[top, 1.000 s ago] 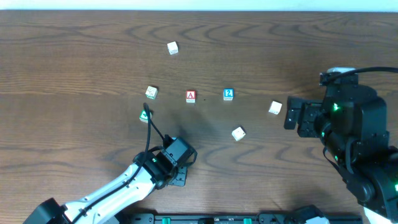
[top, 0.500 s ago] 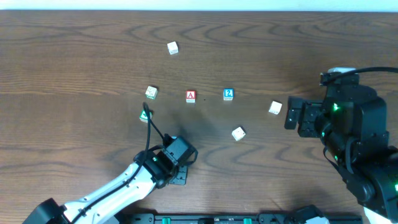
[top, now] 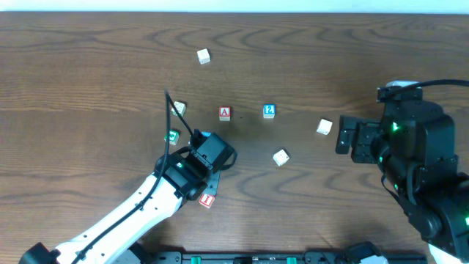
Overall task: Spell out Ai2
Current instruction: 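Lower the left gripper and grasp the red I block, then lift the I block with the left gripper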
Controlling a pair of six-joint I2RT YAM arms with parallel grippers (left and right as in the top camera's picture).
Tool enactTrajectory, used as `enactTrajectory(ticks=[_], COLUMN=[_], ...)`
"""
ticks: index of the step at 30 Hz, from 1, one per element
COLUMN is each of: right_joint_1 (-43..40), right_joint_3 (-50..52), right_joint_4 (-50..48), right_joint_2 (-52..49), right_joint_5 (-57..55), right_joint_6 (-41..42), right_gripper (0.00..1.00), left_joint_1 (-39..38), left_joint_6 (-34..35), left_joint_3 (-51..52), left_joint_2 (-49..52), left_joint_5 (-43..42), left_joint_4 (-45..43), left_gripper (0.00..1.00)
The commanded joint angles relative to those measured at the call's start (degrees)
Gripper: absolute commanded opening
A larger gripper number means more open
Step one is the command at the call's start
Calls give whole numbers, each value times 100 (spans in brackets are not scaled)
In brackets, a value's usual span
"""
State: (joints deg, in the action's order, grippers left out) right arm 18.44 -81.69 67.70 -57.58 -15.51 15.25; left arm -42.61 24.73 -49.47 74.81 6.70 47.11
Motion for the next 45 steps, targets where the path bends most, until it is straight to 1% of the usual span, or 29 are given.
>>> enactTrajectory(ticks=[1,3,5,6,7,8,9,11,14,17,18,21,24,27,30,35,36,37,40,43,45], right_joint_1=[-4,-4,-4,-4,-4,-4,-4,-4,-4,-4,-4,-4,-4,-4,-4,-4,-4,-4,-4,-4,-4], right_joint_3=[-55,-55,-55,-55,-55,-52,-52,-52,-52,-55,-52,-52,-55,-52,-52,-52,-55,-52,-52,-52,-55], right_joint_4=[37,46,46,50,63,79,94,140,214,251,249,249,260,282,286,291,291,291,302,310,317], right_joint_2=[31,31,31,31,31,31,31,31,31,31,31,31,31,31,31,31,31,31,31,31,31], right_joint_5=[-103,-103,-101,-101,-101,-101,-101,-101,-103,-101,-101,-101,-101,-101,-101,-101,-101,-101,-101,-103,-101], right_joint_6=[-76,-74,-72,-74,-72,-74,-74,-74,-74,-72,-72,-72,-70,-70,-72,-72,-72,-72,-72,-72,-72], right_gripper=[99,99,99,99,99,99,99,99,99,99,99,99,99,99,99,99,98,99,99,99,99], left_joint_1=[9,2,-37,-72,-107,-140,-170,-238,-291,-291,-291,-291,-291,-291,-291,-284,-284,-284,-284,-284,-284], left_joint_6=[-743,-758,-839,-914,-944,-999,-1084,-1237,-1220,-938,-903,-901,-802,-769,-752,-647,-647,-647,-649,-654,-656], left_joint_3=[-94,-94,-94,-90,-90,-90,-87,-61,120,323,363,481,636,782,946,1126,1126,1126,1126,1128,1128], left_joint_2=[9,9,9,9,9,9,9,9,9,9,9,11,13,37,118,391,446,503,616,669,691], left_joint_5=[-708,-1032,-1296,-1410,-1491,-1606,-1740,-1910,-1821,-1416,-1333,-1316,-1311,-1228,-929,-883,-885,-885,-885,-911,-914], left_joint_4=[439,625,680,680,680,678,678,697,682,612,588,356,44,-256,-448,-702,-717,-737,-820,-841,-844], left_gripper=[57,66,73,78,79,84,86,87,87,88,91,93,94,91,90,88,87,83,75,71,65])
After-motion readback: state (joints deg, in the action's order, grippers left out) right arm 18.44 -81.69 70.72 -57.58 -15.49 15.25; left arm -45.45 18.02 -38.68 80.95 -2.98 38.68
